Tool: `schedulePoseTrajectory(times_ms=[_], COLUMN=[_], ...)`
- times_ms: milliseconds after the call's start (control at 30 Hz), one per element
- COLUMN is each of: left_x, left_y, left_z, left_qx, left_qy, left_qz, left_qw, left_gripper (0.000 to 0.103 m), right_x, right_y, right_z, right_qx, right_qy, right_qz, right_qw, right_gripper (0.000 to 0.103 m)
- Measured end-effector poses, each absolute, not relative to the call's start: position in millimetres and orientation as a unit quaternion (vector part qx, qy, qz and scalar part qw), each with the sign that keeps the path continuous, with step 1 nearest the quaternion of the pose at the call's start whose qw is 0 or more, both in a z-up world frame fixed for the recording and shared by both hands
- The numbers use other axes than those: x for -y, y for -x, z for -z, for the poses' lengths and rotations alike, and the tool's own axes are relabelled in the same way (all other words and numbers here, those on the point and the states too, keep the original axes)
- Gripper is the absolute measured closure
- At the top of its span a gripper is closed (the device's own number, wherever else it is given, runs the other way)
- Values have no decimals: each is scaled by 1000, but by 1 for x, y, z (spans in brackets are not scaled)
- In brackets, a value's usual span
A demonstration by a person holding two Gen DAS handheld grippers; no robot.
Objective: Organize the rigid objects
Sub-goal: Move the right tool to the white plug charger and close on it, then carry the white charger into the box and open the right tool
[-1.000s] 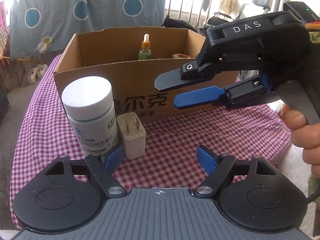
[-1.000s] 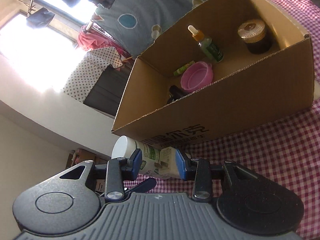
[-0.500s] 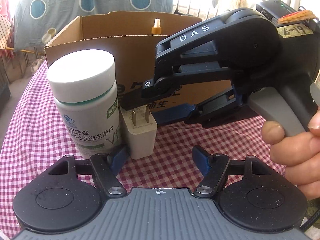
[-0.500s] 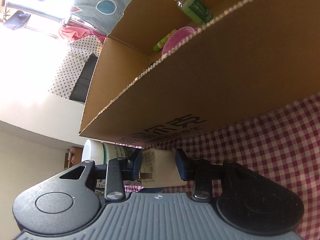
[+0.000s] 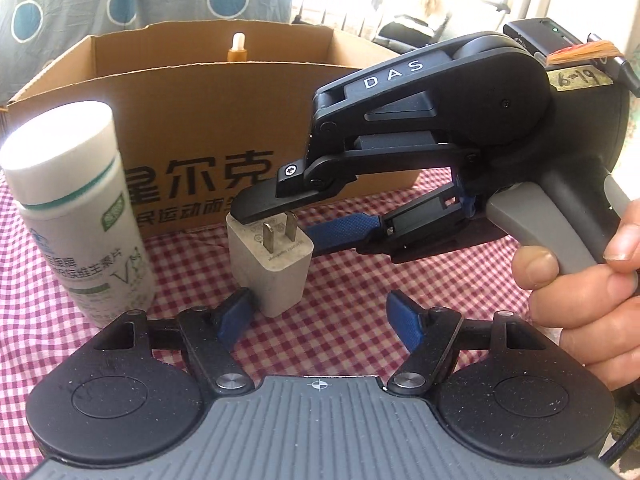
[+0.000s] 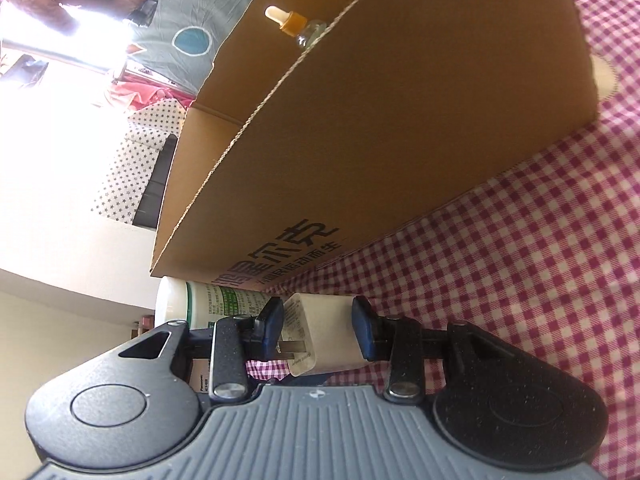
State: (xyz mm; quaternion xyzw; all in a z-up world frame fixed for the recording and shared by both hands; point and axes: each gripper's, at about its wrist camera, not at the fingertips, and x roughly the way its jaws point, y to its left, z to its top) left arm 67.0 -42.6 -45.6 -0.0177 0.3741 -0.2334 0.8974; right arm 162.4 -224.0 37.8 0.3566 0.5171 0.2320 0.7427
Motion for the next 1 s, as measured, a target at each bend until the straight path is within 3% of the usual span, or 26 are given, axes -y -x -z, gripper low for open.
schedulePoseTrajectory(times_ms=[200, 333, 700, 867, 1000], left_x=[54, 55, 78, 80, 80], left_y=[-63, -62, -93, -90, -86], left_z=[48, 44, 42, 43, 44], left_qx=[-377, -382, -386, -386, -385], left_qy=[17, 13, -41, -52, -56], left_qz=[270, 254, 221, 211, 205], left_qw=[886, 888, 895, 897, 898], left_gripper=[33, 43, 55, 67, 68], right_x=[252, 266, 271, 269, 269], right_y=[-136, -129, -132, -131, -131], right_z=[-34, -29, -24, -36, -39], right_qx=[-503, -497, -495, -494, -493], right_qy=[-392, -416, -422, -395, -394], right_qz=[-209, -207, -217, -224, -227], right_qw=[741, 732, 728, 741, 742], right_gripper=[62, 62, 60, 61, 61])
